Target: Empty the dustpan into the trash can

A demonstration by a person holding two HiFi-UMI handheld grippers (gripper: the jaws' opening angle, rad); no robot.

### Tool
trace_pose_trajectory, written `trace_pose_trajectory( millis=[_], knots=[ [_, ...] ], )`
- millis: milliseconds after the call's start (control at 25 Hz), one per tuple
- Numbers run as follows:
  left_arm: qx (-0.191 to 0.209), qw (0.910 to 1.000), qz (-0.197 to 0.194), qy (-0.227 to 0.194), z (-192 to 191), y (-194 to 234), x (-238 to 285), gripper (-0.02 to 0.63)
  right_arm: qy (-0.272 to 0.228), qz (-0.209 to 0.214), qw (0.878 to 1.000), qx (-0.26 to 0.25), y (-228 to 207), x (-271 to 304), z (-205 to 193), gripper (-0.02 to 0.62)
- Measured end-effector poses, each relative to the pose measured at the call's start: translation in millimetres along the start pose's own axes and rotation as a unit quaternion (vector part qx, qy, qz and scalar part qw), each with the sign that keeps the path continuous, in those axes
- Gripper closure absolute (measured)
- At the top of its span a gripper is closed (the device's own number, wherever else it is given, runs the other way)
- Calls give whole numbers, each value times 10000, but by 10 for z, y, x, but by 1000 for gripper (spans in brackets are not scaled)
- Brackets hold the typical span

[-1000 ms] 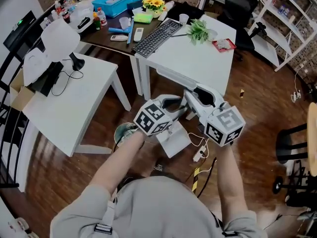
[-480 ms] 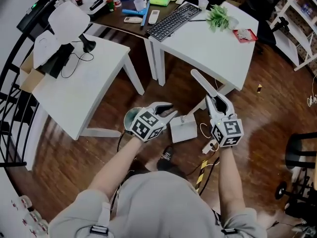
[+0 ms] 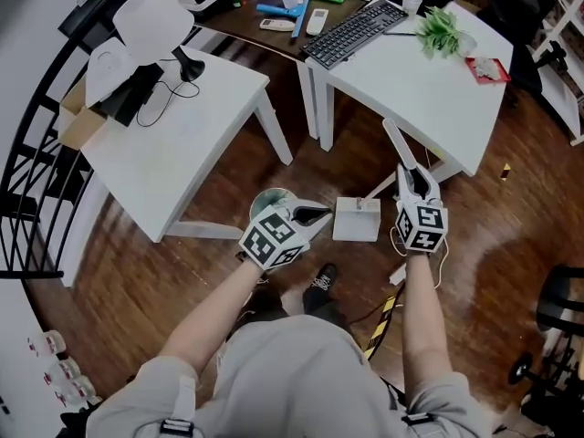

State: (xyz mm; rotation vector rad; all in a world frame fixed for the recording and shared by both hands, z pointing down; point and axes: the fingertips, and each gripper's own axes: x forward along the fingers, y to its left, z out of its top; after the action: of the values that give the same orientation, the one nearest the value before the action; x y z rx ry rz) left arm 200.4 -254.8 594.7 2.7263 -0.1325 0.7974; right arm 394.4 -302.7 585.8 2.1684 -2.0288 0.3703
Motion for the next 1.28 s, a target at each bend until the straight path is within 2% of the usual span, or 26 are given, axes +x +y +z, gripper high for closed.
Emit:
trace_pose_trajectory(
  millis=[440, 800, 1120, 1280],
  knots=[
    [-192, 9996, 187, -90, -33, 150, -233, 600, 167, -80, 9998, 101, -119, 553, -119, 499],
    [-340, 9988, 233, -270, 95, 227, -229, 600, 406, 90, 9975, 571, -197, 886, -122, 486],
    [-462, 9976, 347, -390, 133, 293, -275, 600, 443, 235, 9956, 786, -209, 1016, -125, 489],
    [-489, 9969, 415, -458, 156, 376, -286, 600, 304, 279, 9963, 754, -159, 939, -47, 492]
  ],
)
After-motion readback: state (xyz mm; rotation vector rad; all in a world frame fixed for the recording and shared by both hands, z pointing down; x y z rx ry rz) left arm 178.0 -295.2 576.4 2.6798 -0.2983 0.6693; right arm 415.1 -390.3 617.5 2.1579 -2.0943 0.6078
